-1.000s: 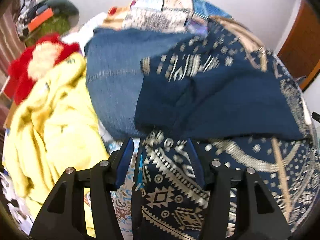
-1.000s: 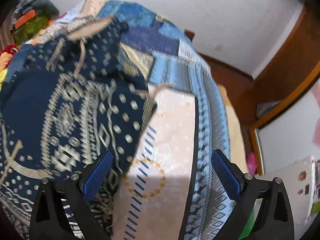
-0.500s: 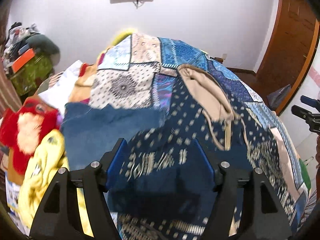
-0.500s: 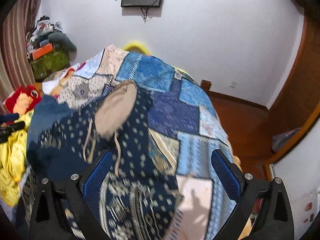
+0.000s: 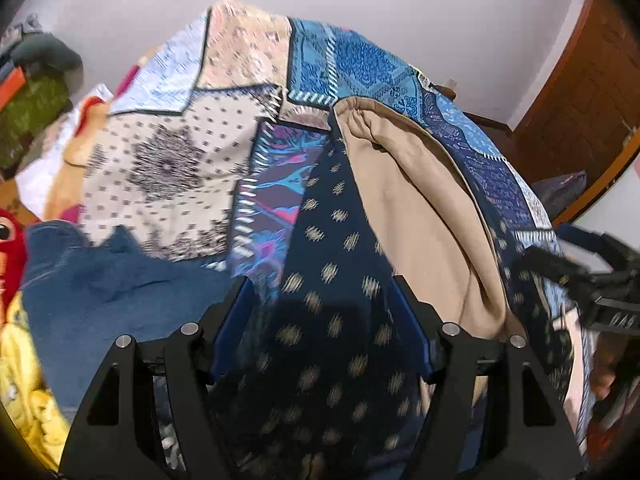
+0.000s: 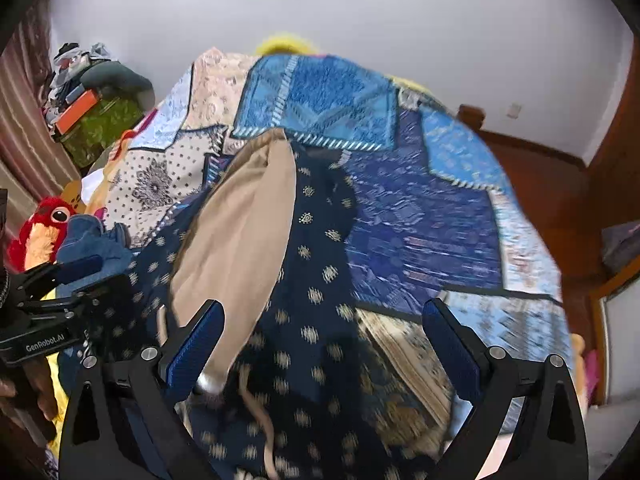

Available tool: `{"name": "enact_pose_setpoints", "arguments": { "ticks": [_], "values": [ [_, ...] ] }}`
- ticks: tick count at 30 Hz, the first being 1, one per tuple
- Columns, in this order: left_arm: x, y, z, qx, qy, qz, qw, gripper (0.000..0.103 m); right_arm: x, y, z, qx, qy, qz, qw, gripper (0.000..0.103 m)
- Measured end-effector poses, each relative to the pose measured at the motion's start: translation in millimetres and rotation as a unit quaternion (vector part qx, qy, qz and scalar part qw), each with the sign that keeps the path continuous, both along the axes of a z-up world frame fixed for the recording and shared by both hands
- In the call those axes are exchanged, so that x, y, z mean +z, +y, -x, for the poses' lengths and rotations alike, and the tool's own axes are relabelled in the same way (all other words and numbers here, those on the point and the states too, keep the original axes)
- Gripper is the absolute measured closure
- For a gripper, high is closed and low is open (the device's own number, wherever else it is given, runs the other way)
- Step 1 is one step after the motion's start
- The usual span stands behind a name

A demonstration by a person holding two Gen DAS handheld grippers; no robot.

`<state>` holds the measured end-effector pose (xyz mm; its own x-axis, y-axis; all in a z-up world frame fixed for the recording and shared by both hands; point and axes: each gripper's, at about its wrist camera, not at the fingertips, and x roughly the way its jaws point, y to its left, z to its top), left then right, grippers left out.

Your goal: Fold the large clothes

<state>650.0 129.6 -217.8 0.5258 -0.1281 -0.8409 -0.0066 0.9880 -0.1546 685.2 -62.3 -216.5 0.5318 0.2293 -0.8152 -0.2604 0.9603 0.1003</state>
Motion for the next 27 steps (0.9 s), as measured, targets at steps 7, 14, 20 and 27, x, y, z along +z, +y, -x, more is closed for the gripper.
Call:
{"name": "enact_pose_setpoints", "arguments": {
  "ticks": [7, 14, 20, 27],
  "values": [
    [-29, -4, -36, 0.014, 0.020, 0.029, 0.9993, 0.035, -44, -3, -40, -0.020, 0.056, -0.047, 0.997, 0.018],
    [-34, -11, -36, 0.007, 0.000, 0.043, 0.9991, 0.069, -46, -8, -38, -0.012, 0.061, -0.122, 0.991, 0.086],
    [-1, -23, -11, -0.024, -0.023, 0.013, 0.9994, 0.092, -11, 6, -4, 0.016, 0.017, -0.079, 0.997, 0.096],
    [65, -27, 66, -0.064, -0.067, 0.010, 0.9956, 0.092, 48, -2, 76, 0.065, -0.032, -0.099, 0.992, 0.096]
  ]
}}
